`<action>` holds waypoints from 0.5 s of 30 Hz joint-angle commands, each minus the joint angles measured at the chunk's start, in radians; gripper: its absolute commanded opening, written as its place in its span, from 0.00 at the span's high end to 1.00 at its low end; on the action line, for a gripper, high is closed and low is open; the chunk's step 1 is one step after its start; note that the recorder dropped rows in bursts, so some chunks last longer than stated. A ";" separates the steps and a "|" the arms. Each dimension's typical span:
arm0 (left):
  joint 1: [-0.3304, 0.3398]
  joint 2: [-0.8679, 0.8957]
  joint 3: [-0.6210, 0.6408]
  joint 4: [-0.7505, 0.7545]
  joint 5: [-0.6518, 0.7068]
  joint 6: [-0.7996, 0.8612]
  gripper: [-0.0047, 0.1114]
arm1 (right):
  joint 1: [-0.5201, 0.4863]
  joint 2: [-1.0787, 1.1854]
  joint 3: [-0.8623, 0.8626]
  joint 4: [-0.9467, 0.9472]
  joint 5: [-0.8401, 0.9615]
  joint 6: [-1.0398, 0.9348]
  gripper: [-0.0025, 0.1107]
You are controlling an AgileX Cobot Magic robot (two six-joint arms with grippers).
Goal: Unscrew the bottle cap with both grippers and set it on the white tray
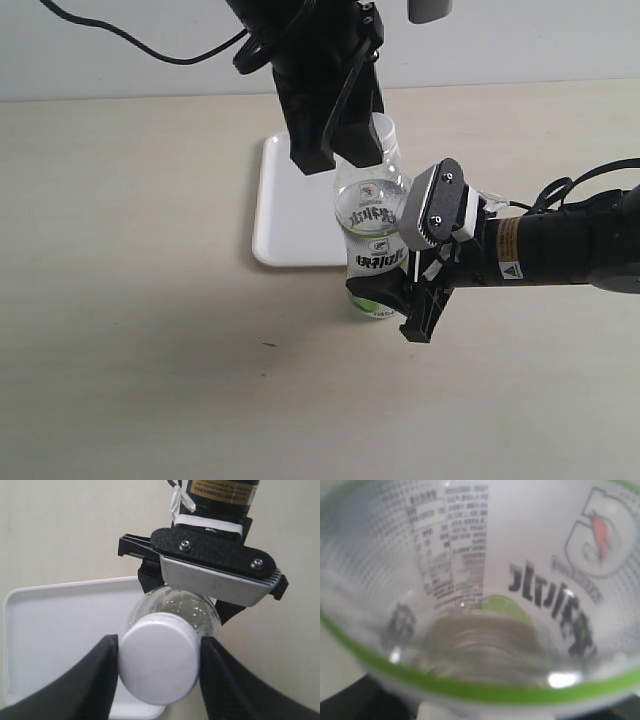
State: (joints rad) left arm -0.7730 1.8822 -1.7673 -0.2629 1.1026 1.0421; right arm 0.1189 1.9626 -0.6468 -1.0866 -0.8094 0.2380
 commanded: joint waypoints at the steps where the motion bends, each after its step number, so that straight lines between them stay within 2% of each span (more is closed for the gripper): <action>1: -0.003 -0.009 -0.003 -0.011 0.027 -0.081 0.96 | -0.003 0.004 0.000 -0.004 0.076 -0.005 0.98; 8: -0.003 -0.009 -0.003 -0.005 0.027 -0.398 0.96 | -0.003 0.004 0.000 -0.003 0.075 -0.001 0.98; 15: -0.003 -0.009 -0.003 -0.005 -0.008 -0.797 0.96 | -0.003 0.004 0.000 0.011 0.075 -0.001 0.98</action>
State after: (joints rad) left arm -0.7730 1.8820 -1.7673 -0.2571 1.0982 0.4043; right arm 0.1189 1.9626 -0.6468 -1.0824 -0.8094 0.2418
